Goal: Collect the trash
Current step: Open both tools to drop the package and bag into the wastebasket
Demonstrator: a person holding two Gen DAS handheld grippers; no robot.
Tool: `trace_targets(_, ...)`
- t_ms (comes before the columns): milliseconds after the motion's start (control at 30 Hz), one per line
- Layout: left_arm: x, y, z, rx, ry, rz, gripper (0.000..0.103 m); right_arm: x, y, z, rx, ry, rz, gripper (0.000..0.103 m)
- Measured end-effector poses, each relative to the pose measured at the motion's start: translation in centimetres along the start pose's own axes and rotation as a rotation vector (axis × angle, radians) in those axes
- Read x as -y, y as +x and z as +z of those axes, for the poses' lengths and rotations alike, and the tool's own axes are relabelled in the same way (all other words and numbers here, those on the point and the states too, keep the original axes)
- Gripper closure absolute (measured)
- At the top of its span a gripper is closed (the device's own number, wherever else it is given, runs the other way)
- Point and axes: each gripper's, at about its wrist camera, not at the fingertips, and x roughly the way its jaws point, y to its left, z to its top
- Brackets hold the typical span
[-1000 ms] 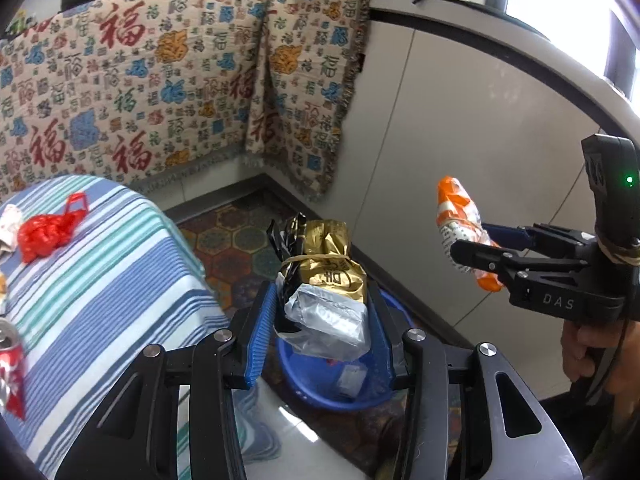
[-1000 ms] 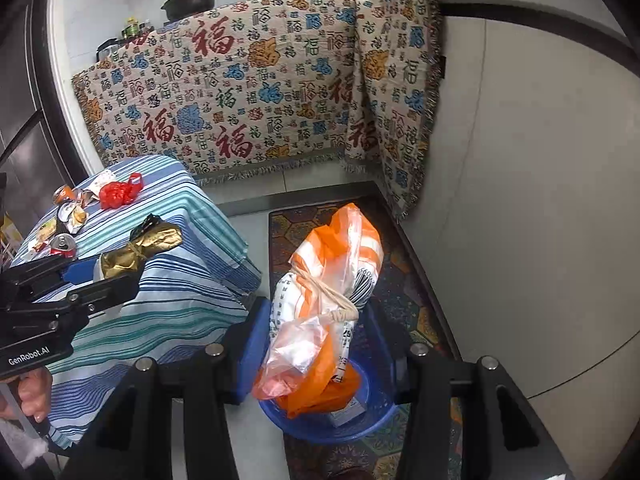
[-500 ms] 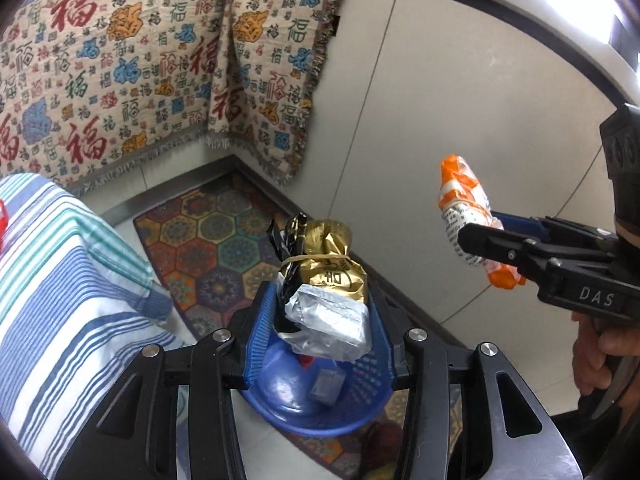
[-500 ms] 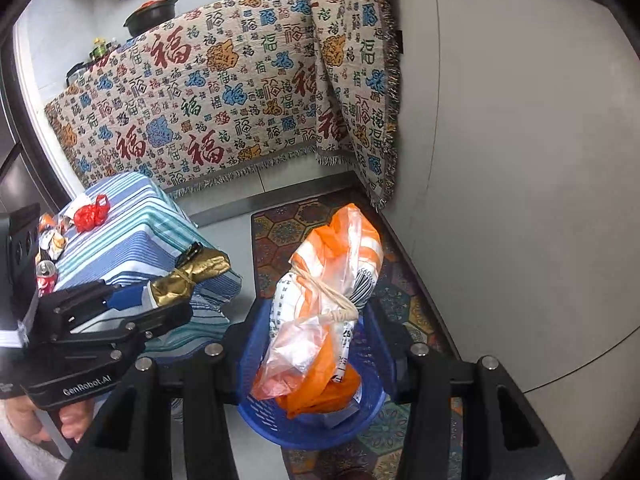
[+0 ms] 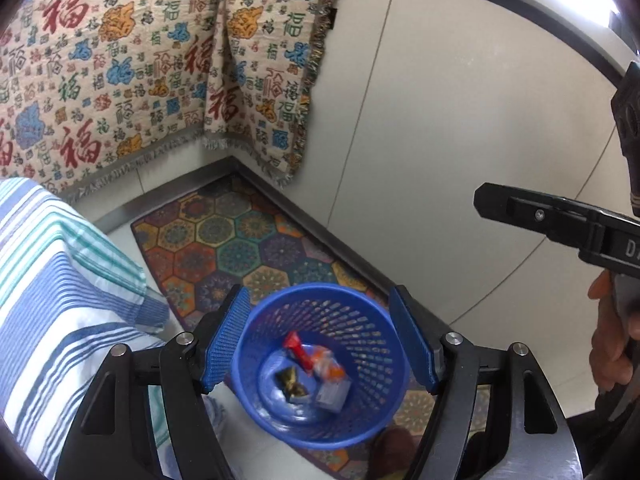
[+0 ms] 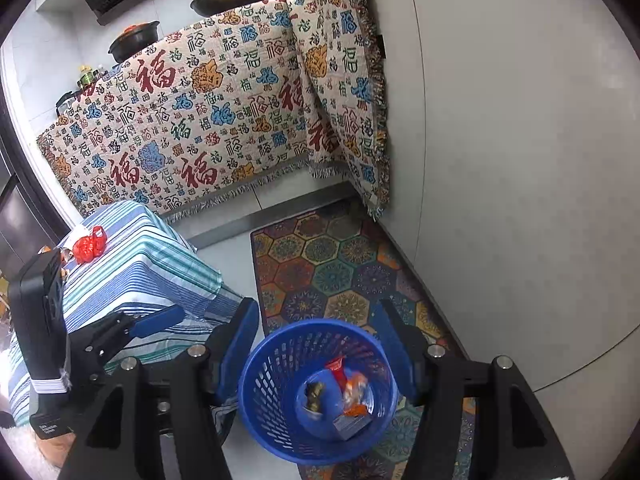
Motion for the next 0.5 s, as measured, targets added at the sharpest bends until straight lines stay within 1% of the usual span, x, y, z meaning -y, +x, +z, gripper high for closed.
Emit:
trace_targets(133, -1.3, -2.7, -0.8, 0.024, -0.023, 0.032, 0.026, -1.4, -0.5, 0.4, 0.033, -0.042, -0.006, 0.041)
trace_targets(233, -2.6, -5.5, -2.2, 0.039, -0.042, 0.066, 0.023, -3.6, -0.8, 0.6, 0.062, -0.101, 0.000, 0.041)
trace_targets(367, -5.7, -9.7, -5.2, 0.041, -0.078, 0.132, 0.022, -7.7, -0.6, 0.5, 0.081, -0.188, 0.032, 0.041)
trace_targets(500, -9.5, -13.7, -8.8, 0.017, -0.128, 0.208, 0.022, -13.5, 0.1, -0.3, 0.068, -0.290, 0.092, 0.041)
